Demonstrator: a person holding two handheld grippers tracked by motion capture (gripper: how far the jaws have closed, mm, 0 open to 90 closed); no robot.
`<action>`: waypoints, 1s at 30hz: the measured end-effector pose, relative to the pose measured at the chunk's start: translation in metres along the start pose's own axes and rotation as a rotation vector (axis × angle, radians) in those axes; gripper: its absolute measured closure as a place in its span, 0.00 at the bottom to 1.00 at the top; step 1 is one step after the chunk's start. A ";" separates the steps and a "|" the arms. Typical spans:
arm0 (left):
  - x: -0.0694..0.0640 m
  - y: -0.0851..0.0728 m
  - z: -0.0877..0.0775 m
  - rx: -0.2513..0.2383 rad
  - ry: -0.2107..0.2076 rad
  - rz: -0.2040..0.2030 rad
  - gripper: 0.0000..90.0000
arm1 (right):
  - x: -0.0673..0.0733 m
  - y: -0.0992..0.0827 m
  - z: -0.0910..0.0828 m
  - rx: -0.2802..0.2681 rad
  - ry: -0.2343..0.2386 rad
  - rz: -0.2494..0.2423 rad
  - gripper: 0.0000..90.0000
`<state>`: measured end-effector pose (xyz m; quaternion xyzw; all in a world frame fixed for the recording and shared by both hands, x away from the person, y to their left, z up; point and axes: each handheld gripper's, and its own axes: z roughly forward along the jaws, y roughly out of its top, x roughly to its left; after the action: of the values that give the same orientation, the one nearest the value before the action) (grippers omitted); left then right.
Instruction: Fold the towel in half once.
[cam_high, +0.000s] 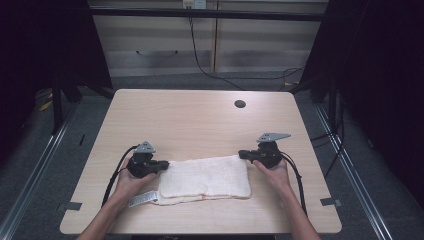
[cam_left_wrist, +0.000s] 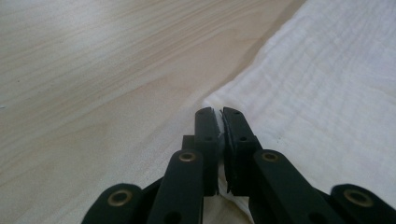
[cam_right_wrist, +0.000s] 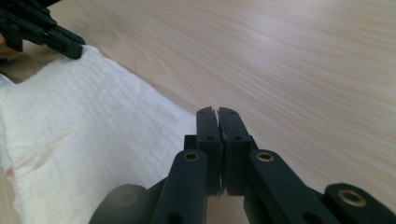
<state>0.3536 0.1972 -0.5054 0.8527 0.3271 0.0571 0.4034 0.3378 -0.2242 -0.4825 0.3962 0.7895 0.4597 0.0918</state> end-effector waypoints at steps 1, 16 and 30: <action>-0.001 0.000 0.000 -0.002 0.005 0.003 0.95 | 0.001 0.001 -0.002 -0.010 0.006 -0.003 0.98; -0.002 -0.001 0.000 -0.010 0.014 0.000 0.95 | 0.024 0.014 -0.022 -0.091 0.080 -0.040 0.98; -0.002 -0.002 0.002 -0.020 0.016 -0.011 0.95 | 0.056 0.006 -0.028 -0.045 0.153 -0.106 0.98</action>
<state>0.3516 0.1956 -0.5072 0.8463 0.3345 0.0648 0.4095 0.2893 -0.2015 -0.4499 0.3155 0.8034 0.5008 0.0644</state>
